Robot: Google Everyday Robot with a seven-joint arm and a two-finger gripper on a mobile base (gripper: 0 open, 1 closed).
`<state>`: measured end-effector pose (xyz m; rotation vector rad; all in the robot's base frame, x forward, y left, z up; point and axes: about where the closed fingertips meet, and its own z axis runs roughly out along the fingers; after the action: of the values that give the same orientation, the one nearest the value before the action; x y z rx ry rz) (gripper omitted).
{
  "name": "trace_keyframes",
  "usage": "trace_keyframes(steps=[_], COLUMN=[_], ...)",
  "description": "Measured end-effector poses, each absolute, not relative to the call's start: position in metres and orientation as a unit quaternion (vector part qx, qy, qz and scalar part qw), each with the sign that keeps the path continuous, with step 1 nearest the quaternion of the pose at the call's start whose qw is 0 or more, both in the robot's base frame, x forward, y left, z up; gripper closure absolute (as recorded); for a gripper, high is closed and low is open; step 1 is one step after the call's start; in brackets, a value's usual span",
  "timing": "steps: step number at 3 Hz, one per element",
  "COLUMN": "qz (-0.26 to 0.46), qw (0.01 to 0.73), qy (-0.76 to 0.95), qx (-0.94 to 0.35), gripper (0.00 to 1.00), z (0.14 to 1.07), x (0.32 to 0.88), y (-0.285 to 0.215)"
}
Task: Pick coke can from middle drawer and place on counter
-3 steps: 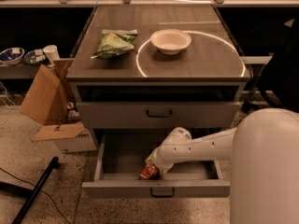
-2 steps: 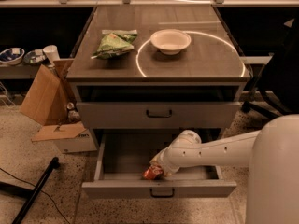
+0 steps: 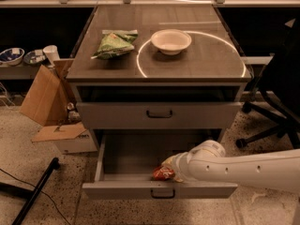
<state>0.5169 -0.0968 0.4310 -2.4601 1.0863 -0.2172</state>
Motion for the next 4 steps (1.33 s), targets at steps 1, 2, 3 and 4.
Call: trace_keyframes(steps=[1,2,3,4], qz=[-0.097,-0.119,-0.148,-0.173], qw=[0.245,0.259,0.262,0.267], qy=[0.425,0.452,0.47,0.482], qx=[-0.866,-0.845,-0.83,-0.817], gripper=[1.0,1.0,1.0,1.0], z=[0.452,0.481,0.522,0.561], x=[0.507,0.5,0.492,0.485], y=[-0.12,-0.141,-0.159,-0.166])
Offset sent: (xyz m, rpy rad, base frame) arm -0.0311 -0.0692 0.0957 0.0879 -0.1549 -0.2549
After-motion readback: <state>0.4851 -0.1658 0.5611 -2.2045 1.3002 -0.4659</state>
